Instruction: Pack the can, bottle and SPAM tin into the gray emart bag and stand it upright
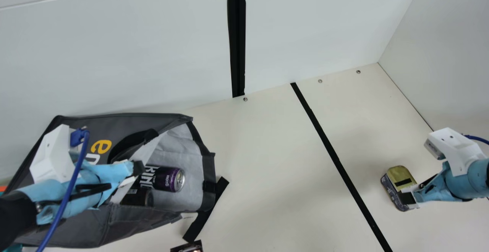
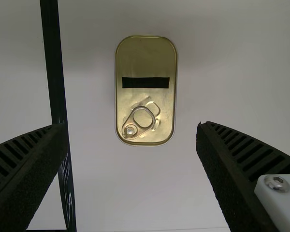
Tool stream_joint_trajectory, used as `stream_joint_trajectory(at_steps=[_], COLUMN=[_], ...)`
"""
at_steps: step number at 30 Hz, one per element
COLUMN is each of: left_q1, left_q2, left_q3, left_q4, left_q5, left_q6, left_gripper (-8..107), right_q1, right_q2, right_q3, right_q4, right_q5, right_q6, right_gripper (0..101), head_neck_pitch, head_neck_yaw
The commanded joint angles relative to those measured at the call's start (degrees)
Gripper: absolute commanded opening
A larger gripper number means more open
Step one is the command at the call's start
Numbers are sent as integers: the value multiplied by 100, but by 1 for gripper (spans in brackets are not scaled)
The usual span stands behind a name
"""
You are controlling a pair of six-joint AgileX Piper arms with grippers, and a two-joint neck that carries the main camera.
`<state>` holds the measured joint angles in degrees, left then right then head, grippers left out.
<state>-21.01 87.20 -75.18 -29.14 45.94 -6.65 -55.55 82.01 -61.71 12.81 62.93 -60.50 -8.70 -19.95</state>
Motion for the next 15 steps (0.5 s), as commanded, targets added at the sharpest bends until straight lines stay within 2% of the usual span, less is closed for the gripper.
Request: stream_joint_trajectory(at_steps=[1, 15], left_q1=[0, 0], left_q2=[0, 0], left_q3=[0, 0], left_q4=[0, 0], left_q5=[0, 0], left_q6=[0, 0], left_gripper=[-8, -8], right_q1=[16, 241], right_q2=[62, 652], right_q3=[8, 86], right_q4=[-4, -34], right_q5=[-86, -665], right_q6=[-4, 46], right_gripper=[95, 95], head_neck_pitch=[-130, -130], head_neck_yaw=[-5, -5])
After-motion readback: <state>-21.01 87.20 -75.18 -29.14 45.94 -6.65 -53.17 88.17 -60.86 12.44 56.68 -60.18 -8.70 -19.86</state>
